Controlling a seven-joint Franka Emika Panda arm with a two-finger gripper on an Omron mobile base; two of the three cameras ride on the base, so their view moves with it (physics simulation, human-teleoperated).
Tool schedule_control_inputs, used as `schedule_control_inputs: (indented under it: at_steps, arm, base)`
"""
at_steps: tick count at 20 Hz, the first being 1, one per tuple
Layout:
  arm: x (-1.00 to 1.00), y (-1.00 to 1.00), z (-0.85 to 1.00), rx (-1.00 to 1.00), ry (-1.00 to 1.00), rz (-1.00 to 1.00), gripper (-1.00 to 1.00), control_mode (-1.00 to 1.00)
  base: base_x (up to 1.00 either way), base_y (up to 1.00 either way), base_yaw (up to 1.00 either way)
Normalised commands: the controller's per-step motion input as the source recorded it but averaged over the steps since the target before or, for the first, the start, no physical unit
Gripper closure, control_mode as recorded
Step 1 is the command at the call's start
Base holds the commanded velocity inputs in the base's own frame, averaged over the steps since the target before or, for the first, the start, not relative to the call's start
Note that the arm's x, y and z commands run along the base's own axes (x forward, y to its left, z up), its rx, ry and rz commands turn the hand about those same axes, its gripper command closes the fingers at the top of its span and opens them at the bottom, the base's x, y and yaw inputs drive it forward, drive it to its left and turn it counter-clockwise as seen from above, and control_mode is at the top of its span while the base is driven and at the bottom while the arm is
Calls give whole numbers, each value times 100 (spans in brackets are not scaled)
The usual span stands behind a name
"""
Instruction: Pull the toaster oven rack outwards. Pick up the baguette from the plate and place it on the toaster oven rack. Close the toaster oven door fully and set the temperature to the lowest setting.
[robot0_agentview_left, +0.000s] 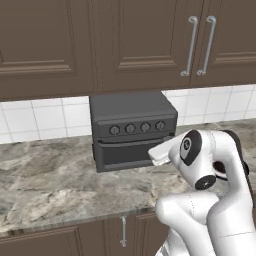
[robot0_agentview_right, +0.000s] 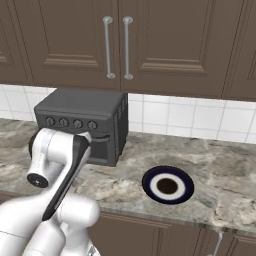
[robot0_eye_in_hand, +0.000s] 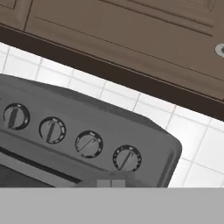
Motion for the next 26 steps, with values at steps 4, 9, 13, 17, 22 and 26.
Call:
schedule_control_inputs:
  at_steps: [4, 9, 13, 17, 22, 26]
  arm:
    - [23, -55, 22, -2, 11, 7, 100, -100]
    - [34, -9, 1, -2, 8, 16, 100, -100]
    - [23, 0, 0, -6, 1, 23, 100, -100]
    - [37, -6, -2, -4, 0, 21, 100, -100]
    - [20, -12, -21, -8, 0, 18, 100, -100]
    - [6, -15, -26, -5, -3, 18, 100, -100]
  base:
    - [0, 0, 0]
    - [0, 0, 0]
    - [0, 0, 0]
    - [0, 0, 0]
    - [0, 0, 0]
    - [0, 0, 0]
